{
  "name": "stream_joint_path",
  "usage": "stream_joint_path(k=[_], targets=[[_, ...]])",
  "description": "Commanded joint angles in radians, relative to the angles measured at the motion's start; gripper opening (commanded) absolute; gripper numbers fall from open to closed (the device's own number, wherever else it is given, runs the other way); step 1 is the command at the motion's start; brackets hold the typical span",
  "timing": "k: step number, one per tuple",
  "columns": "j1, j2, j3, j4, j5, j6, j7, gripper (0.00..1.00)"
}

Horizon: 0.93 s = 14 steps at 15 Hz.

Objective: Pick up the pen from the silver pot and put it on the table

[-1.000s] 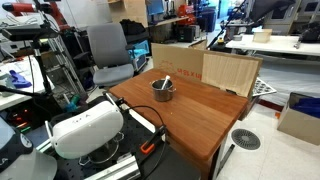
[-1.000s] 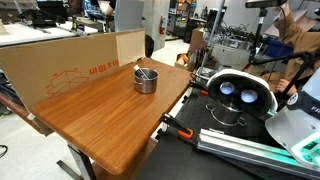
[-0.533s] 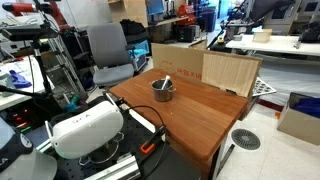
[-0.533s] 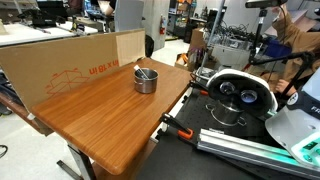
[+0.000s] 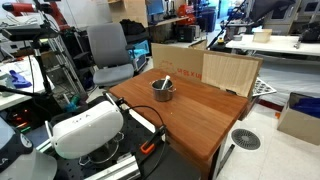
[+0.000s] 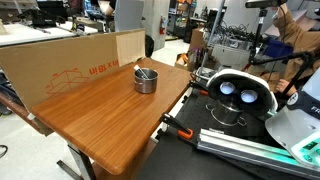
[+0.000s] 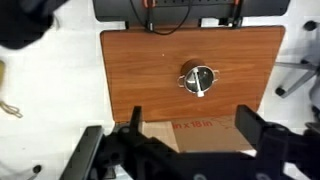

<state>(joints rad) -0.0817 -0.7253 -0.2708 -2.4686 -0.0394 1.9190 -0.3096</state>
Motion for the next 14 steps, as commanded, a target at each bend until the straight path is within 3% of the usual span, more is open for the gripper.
stream_joint_path(k=[1,14], targets=[[-0.009,0.002,0.006,0.002,0.006,-0.001,-0.005,1.00],[-0.006,0.043,0.038,-0.018,0.005,0.043,0.033,1.00]])
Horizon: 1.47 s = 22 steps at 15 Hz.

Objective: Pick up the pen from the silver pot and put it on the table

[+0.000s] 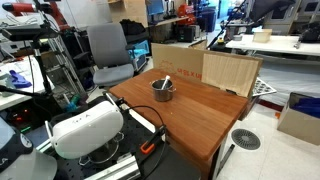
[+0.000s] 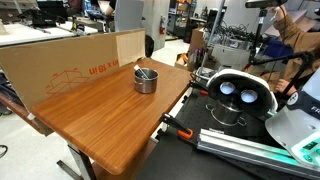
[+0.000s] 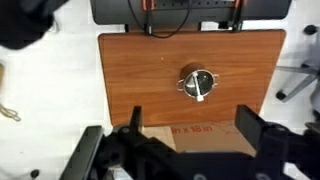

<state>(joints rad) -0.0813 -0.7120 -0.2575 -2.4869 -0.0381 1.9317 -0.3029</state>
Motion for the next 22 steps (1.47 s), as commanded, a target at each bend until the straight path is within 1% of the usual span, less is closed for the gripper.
stream_joint_path(k=[1,6,8,12,15,18,22], targets=[[-0.003,0.038,0.032,-0.005,0.005,0.044,0.035,1.00],[0.016,0.112,0.080,-0.014,0.014,0.100,0.077,1.00],[0.019,0.165,0.100,-0.007,0.018,0.127,0.108,1.00],[0.037,0.265,0.119,0.001,0.032,0.212,0.106,1.00],[0.058,0.345,0.129,0.018,0.044,0.244,0.093,1.00],[0.069,0.419,0.155,0.031,0.033,0.316,0.102,1.00],[0.094,0.528,0.187,0.073,0.065,0.388,0.105,1.00]])
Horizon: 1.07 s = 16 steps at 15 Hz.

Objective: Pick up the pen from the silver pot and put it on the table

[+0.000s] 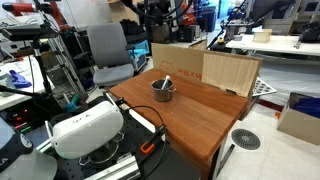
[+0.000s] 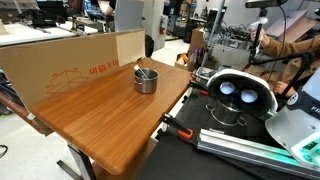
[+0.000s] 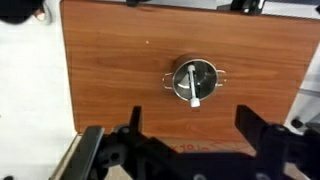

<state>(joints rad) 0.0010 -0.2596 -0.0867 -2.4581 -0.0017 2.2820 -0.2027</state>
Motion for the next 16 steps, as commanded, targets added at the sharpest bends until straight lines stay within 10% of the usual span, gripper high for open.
stream_joint_path(k=[1,16], targets=[[0.017,0.102,0.025,0.055,0.034,0.051,0.006,1.00],[0.011,0.472,0.085,0.261,0.026,0.068,0.050,1.00]])
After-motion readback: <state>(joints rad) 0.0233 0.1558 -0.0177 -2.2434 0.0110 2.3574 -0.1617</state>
